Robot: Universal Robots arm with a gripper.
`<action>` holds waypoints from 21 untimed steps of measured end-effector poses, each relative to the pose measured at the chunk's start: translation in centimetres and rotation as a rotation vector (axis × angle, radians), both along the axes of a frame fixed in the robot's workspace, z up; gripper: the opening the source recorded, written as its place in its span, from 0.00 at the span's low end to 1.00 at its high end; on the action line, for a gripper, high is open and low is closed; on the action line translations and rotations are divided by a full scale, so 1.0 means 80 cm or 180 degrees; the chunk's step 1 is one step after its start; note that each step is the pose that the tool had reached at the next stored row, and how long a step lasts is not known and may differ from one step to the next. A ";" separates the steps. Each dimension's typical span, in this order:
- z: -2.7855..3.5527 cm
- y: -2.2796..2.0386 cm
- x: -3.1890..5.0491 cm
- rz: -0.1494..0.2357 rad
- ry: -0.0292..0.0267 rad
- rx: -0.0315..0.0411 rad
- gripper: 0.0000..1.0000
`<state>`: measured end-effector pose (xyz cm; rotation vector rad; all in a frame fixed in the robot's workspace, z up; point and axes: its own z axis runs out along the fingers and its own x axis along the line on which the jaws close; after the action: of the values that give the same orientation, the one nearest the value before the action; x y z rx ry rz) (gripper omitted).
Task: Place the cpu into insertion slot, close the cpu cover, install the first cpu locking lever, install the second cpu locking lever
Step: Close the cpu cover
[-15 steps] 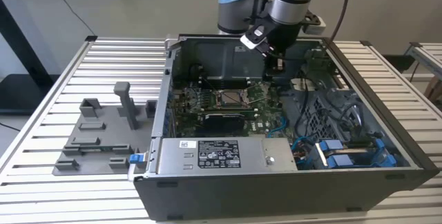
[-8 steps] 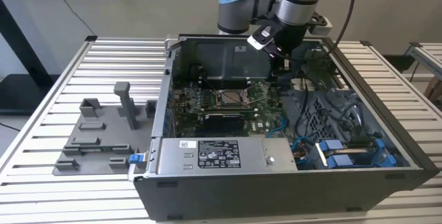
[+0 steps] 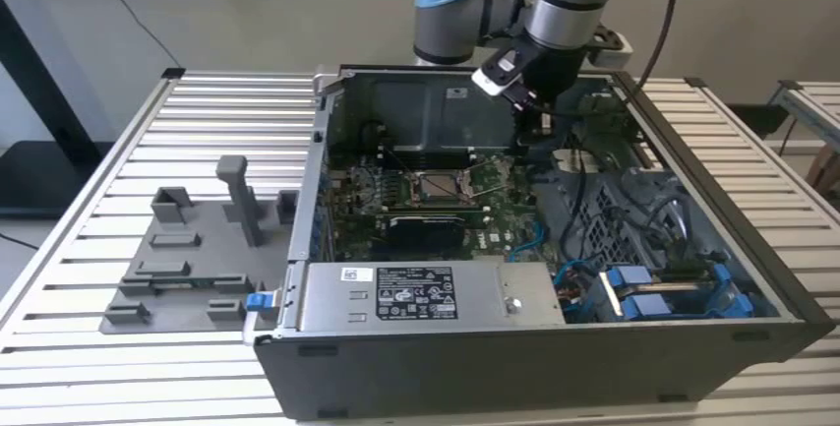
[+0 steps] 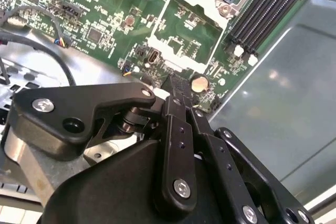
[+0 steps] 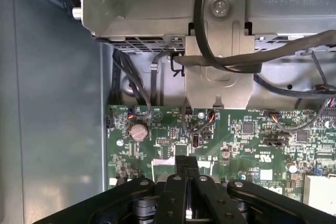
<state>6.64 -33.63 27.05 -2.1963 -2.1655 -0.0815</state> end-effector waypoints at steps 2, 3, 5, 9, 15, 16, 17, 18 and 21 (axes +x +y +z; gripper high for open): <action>-0.0014 0.0001 0.002 0.0000 0.0000 0.0005 0.11; -0.0020 0.0000 0.003 0.0000 0.0000 0.0008 0.11; -0.0038 0.0001 0.006 0.0000 0.0000 0.0017 0.11; -0.0093 0.0001 0.009 0.0000 0.0000 0.0037 0.11; -0.0194 0.0001 0.010 0.0000 0.0000 0.0070 0.11; -0.0210 0.0001 0.011 0.0000 0.0000 0.0076 0.11; -0.0226 0.0001 0.011 0.0000 0.0000 0.0083 0.11; -0.0242 0.0001 0.011 0.0000 0.0000 0.0090 0.11; -0.0295 0.0001 0.011 0.0000 0.0000 0.0102 0.11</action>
<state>7.53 -33.63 24.69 -2.1792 -2.1487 -0.1155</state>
